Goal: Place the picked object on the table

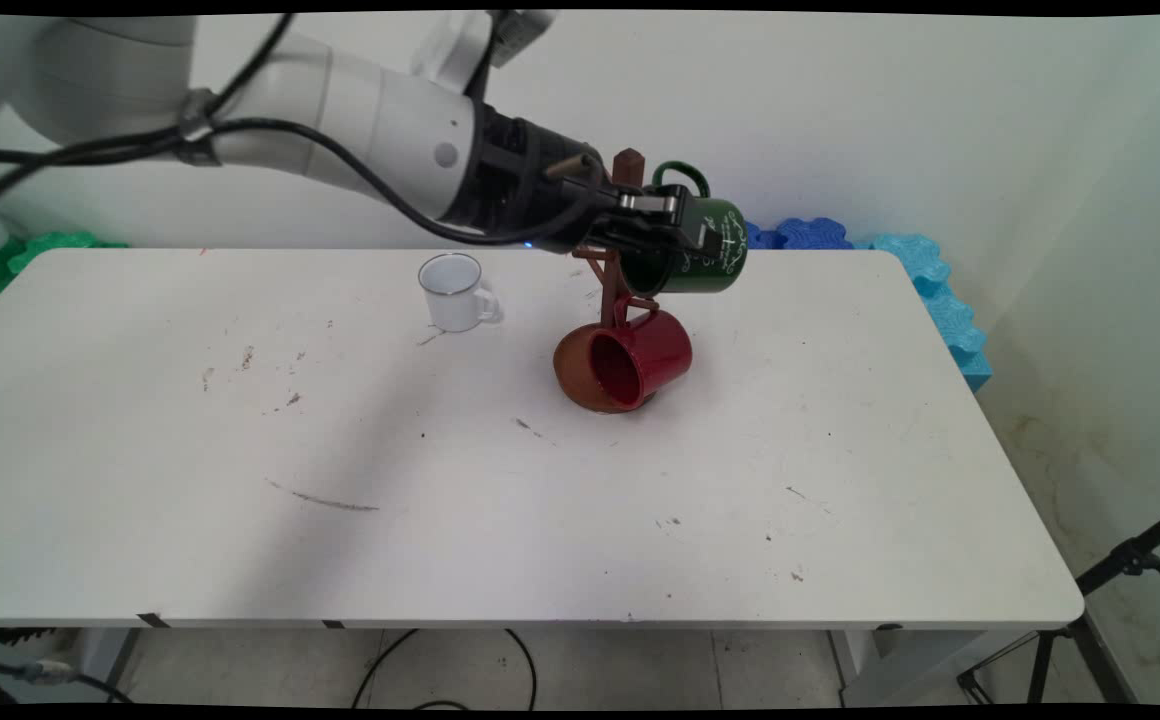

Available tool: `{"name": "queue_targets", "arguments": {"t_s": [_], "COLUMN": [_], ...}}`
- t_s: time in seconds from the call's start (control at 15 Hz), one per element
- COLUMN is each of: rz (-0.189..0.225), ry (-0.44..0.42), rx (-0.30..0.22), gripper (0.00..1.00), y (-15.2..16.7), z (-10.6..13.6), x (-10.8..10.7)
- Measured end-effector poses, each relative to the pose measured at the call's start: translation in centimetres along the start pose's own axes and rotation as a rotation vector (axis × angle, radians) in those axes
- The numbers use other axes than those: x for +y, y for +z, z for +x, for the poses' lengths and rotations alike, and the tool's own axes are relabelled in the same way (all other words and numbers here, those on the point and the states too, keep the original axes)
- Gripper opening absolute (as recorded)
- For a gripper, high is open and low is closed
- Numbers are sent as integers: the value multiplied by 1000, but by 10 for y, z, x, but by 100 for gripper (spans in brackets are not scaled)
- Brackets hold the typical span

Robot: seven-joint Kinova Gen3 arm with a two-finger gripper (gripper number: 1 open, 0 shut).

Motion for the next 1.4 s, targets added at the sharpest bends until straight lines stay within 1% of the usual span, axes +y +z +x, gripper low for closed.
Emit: {"name": "queue_targets", "arguments": {"t_s": [0.27,0.4,0.6,0.87,0.93,1.07,1.13,1.2,1.4], "rz": [-18,-14,4,54,63,93,109,120,176], "ry": [66,122,199,327,347,418,450,472,574], "rx": [-29,-63,-121,-236,-254,-318,-349,-369,-466], "gripper": [0,0,0,0,0,0,0,0,0], "y": [-22,-37,-55,-79,-82,-90,-92,-93,-96], "z": [3,7,12,20,21,23,24,25,26], "x": [-1,-5,-14,-32,-36,-48,-54,-58,-81]}}
